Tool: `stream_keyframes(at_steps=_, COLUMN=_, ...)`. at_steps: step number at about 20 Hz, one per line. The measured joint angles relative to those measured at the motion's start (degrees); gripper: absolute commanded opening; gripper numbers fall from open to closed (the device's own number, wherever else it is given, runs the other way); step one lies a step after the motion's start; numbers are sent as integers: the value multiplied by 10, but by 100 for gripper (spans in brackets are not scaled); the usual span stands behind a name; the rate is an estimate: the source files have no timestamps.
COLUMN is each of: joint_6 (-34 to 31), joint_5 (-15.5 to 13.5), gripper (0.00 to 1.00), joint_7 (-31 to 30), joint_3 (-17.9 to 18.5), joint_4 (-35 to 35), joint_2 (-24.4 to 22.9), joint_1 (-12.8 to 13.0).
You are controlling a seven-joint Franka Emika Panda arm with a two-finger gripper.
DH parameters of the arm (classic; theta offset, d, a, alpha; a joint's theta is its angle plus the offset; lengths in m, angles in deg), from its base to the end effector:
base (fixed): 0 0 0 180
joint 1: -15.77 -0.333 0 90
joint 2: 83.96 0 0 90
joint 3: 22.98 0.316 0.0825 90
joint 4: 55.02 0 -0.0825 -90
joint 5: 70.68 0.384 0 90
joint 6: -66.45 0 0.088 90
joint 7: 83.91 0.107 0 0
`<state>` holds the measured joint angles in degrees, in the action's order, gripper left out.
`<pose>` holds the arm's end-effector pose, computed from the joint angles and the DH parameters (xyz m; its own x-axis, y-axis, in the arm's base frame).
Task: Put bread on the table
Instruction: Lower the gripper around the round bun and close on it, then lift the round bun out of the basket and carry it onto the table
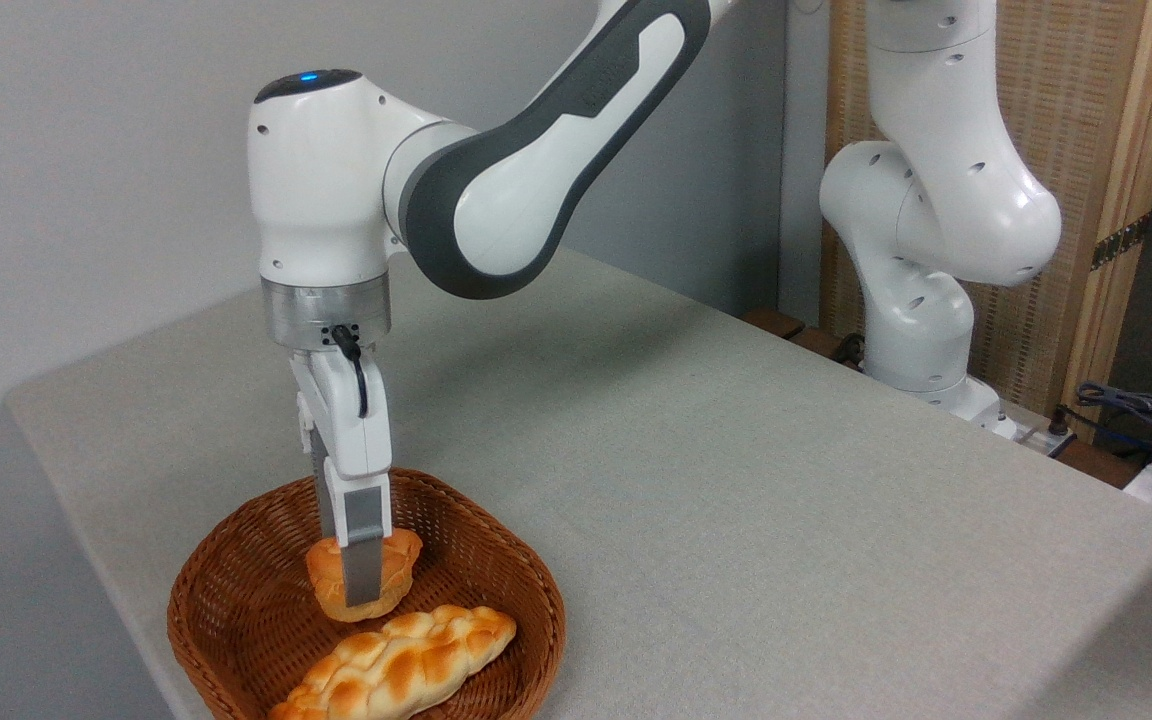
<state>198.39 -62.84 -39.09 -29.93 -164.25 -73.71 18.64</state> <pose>0.6132 -0.1000 0.4275 0.5054 -0.8589 0.0827 -0.8314 -0.5104 -0.2196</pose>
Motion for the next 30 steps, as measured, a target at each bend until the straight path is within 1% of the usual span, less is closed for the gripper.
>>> stream_keyframes(at_steps=1, joint_6=0, joint_5=0, gripper=85, joint_7=1, joint_3=-2, joint_4=0, joint_2=1, joint_1=0)
stream_keyframes(at_steps=2, joint_6=0, joint_5=0, gripper=72, joint_7=2, joint_3=-3, joint_4=-1, joint_2=2, joint_1=0)
stream_keyframes(at_steps=3, joint_6=0, joint_5=0, gripper=65, joint_7=8, joint_3=-5, joint_4=-2, joint_2=3, joint_1=0)
stream_keyframes(at_steps=5, joint_6=0, joint_5=0, gripper=45, joint_7=27, joint_3=-7, joint_4=-5, joint_2=4, joint_1=0)
stream_keyframes(at_steps=7, joint_6=0, joint_5=0, gripper=39, joint_7=47, joint_3=-7, joint_4=-9, joint_2=5, joint_1=0)
stream_keyframes(at_steps=8, joint_6=0, joint_5=0, gripper=32, joint_7=53, joint_3=-7, joint_4=-10, joint_2=5, joint_1=-1)
stream_keyframes(at_steps=9, joint_6=0, joint_5=0, gripper=28, joint_7=57, joint_3=-7, joint_4=-11, joint_2=5, joint_1=-1)
stream_keyframes(at_steps=10, joint_6=0, joint_5=0, gripper=19, joint_7=58, joint_3=-7, joint_4=-11, joint_2=5, joint_1=-2)
stream_keyframes(at_steps=11, joint_6=0, joint_5=0, gripper=15, joint_7=59, joint_3=-7, joint_4=-11, joint_2=5, joint_1=-2)
stream_keyframes(at_steps=12, joint_6=0, joint_5=0, gripper=12, joint_7=59, joint_3=-7, joint_4=-11, joint_2=5, joint_1=-2)
stream_keyframes(at_steps=13, joint_6=0, joint_5=0, gripper=15, joint_7=60, joint_3=-7, joint_4=-11, joint_2=4, joint_1=-2)
stream_keyframes(at_steps=18, joint_6=0, joint_5=0, gripper=15, joint_7=66, joint_3=-7, joint_4=-10, joint_2=4, joint_1=-2)
stream_keyframes(at_steps=19, joint_6=0, joint_5=0, gripper=19, joint_7=66, joint_3=-7, joint_4=-10, joint_2=4, joint_1=-2)
stream_keyframes(at_steps=20, joint_6=0, joint_5=0, gripper=29, joint_7=66, joint_3=-7, joint_4=-9, joint_2=3, joint_1=-2)
stream_keyframes(at_steps=24, joint_6=2, joint_5=0, gripper=28, joint_7=66, joint_3=-6, joint_4=3, joint_2=-1, joint_1=-4)
stream_keyframes(at_steps=27, joint_6=1, joint_5=-3, gripper=27, joint_7=65, joint_3=3, joint_4=22, joint_2=-18, joint_1=-8)
stream_keyframes(at_steps=28, joint_6=-2, joint_5=-12, gripper=27, joint_7=65, joint_3=9, joint_4=28, joint_2=-29, joint_1=-10)
stream_keyframes(at_steps=29, joint_6=-8, joint_5=-20, gripper=24, joint_7=65, joint_3=13, joint_4=32, joint_2=-36, joint_1=-11)
stream_keyframes(at_steps=30, joint_6=-26, joint_5=-39, gripper=24, joint_7=66, joint_3=19, joint_4=38, joint_2=-48, joint_1=-13)
